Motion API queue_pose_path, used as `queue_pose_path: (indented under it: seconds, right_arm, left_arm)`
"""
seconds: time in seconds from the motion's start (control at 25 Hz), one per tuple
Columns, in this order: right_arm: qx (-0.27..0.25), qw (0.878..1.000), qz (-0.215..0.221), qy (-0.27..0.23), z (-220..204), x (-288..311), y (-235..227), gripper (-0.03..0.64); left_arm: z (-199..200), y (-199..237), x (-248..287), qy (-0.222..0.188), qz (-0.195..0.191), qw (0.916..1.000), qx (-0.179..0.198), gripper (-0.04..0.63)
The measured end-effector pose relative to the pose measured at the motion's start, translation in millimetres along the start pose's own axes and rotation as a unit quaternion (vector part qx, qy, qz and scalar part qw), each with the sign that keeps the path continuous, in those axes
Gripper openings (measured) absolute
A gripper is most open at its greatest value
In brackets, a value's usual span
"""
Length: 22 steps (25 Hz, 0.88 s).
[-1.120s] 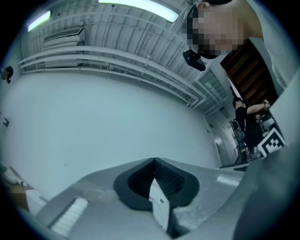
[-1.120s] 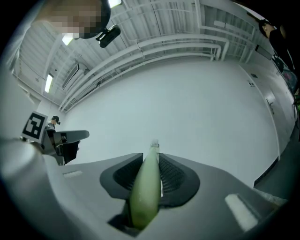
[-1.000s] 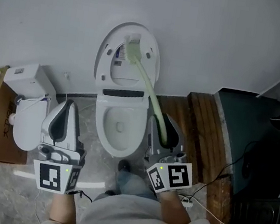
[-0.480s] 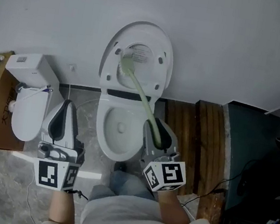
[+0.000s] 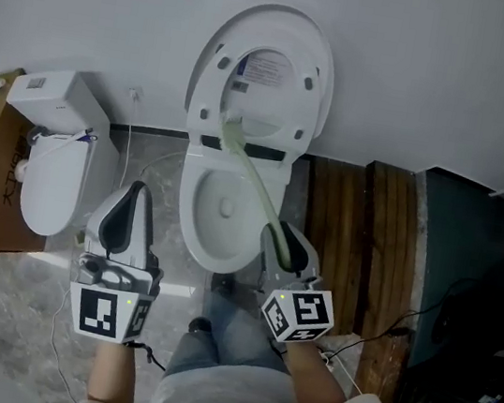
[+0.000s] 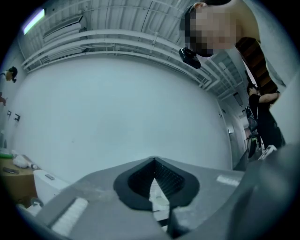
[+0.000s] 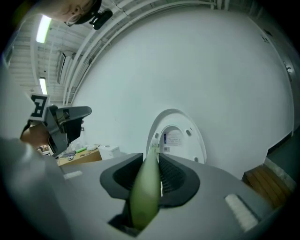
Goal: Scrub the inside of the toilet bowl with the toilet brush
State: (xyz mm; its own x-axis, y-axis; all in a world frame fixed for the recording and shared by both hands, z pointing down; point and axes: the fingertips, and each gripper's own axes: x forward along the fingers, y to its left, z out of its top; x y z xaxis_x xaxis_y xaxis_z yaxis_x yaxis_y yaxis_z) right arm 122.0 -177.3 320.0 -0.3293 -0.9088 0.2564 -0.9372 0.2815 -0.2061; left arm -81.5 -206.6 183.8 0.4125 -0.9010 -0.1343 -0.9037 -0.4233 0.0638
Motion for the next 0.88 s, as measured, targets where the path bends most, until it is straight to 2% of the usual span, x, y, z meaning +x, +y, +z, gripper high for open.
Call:
queue_pose_path:
  seconds: [0.48,0.64,0.76,0.88]
  right_arm:
    - [0.014,0.997,-0.021,0.071,-113,-13,3,0.103]
    - [0.027,0.995,-0.034,0.092,-160,-8,-5,0.103]
    - [0.042,0.993,-0.043,0.105,-196,0,-13,0.103]
    - [0.048,0.991,-0.049,0.117,-227,9,-19,0.103]
  left_arm:
    - [-57,5,-52,0.025,-0.008,0.9996,-0.009,0.003]
    - [-84,-1,-61,0.031,-0.025,0.9992,-0.010,0.003]
    - [-103,-8,-64,0.024,-0.047,0.9983,-0.025,0.003]
    - [-130,-11,-71,0.035,-0.054,0.9974,-0.034,0.003]
